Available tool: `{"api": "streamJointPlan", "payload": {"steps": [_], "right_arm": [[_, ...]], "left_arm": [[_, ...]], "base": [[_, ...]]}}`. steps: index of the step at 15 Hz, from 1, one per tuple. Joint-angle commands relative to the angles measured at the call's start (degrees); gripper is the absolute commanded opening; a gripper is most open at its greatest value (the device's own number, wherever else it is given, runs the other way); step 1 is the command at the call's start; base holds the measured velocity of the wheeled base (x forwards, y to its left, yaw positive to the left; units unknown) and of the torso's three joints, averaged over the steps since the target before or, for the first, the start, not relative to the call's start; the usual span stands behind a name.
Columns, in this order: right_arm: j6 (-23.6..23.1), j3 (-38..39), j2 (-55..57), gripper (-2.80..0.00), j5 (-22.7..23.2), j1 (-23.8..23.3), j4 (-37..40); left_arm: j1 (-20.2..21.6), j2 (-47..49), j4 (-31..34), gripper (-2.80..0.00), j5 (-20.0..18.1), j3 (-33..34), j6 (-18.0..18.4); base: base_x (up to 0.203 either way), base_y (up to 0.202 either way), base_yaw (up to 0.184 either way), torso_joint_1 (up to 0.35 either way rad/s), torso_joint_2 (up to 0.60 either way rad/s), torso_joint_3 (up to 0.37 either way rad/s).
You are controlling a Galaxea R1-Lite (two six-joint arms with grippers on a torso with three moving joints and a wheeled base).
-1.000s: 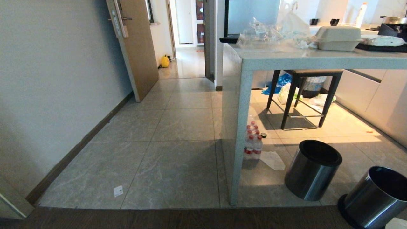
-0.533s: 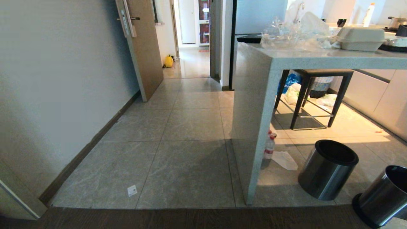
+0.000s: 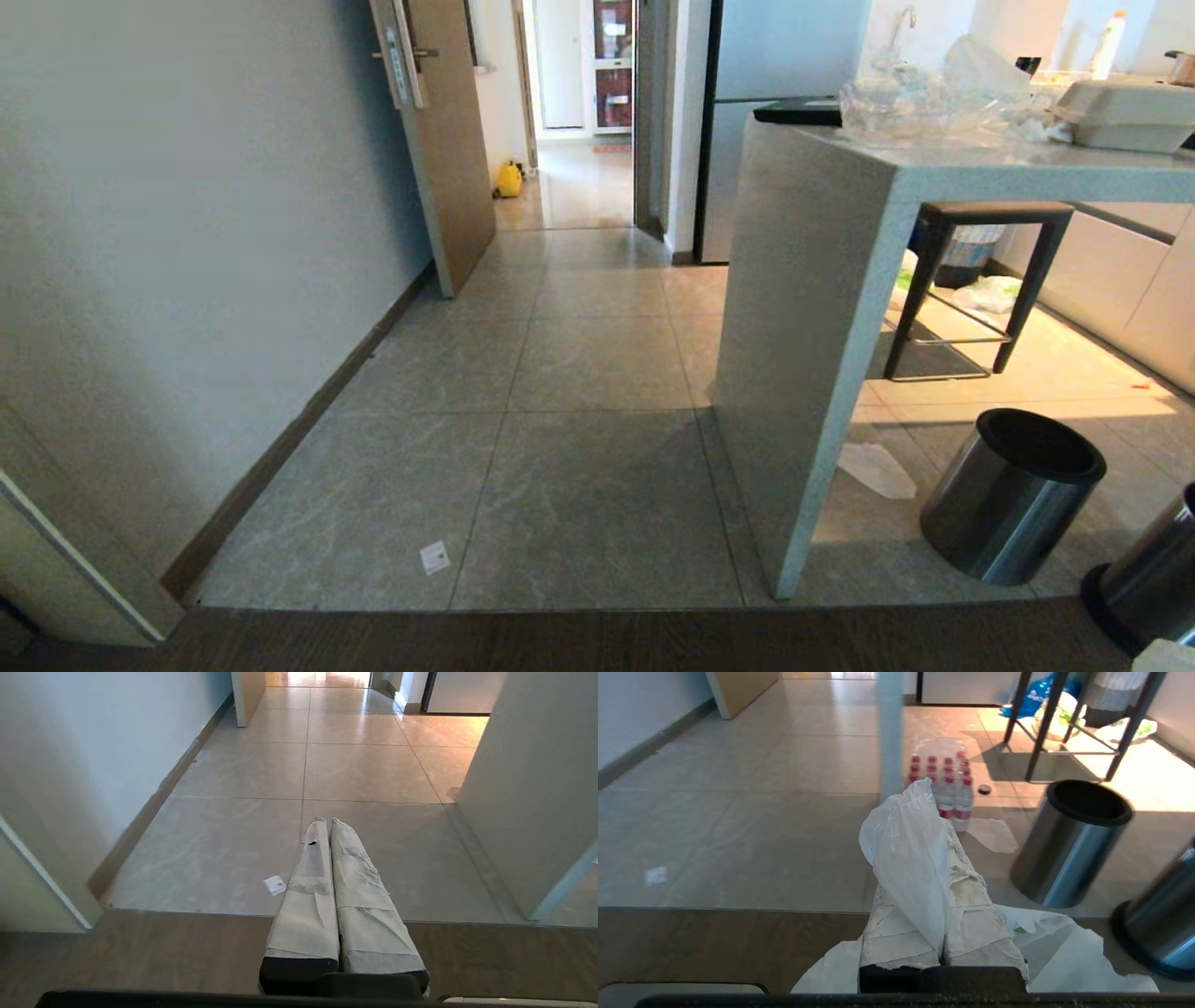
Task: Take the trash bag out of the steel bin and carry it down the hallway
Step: Put the trash bag at the door
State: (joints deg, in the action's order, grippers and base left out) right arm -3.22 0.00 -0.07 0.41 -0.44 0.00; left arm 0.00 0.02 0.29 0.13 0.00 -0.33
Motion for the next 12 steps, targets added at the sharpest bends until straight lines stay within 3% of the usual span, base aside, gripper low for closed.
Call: {"api": "streamJointPlan", "payload": {"steps": [1, 8, 12], "right_arm": [[-0.03, 0.0, -0.01, -2.8, 0.02, 0.0, 0.0], [-0.03, 0.0, -0.01, -2.8, 0.02, 0.0, 0.0], [-0.03, 0.0, 0.07, -2.8, 0.02, 0.0, 0.0]], "left_arm": [[0.0, -0.02, -0.03, -2.8, 0.04, 0.0, -0.02], [0.0, -0.02, -0.03, -2.8, 0.04, 0.0, 0.07], [0.0, -0.02, -0.11, -2.8, 0.04, 0.0, 0.24]], "base": [[0.0, 0.191, 0.0, 0.004, 0.01, -0.001], [0.0, 0.189, 0.001, 0.001, 0.0, 0.002], [0.0, 0.044, 0.002, 0.0, 0.0, 0.002]]}}
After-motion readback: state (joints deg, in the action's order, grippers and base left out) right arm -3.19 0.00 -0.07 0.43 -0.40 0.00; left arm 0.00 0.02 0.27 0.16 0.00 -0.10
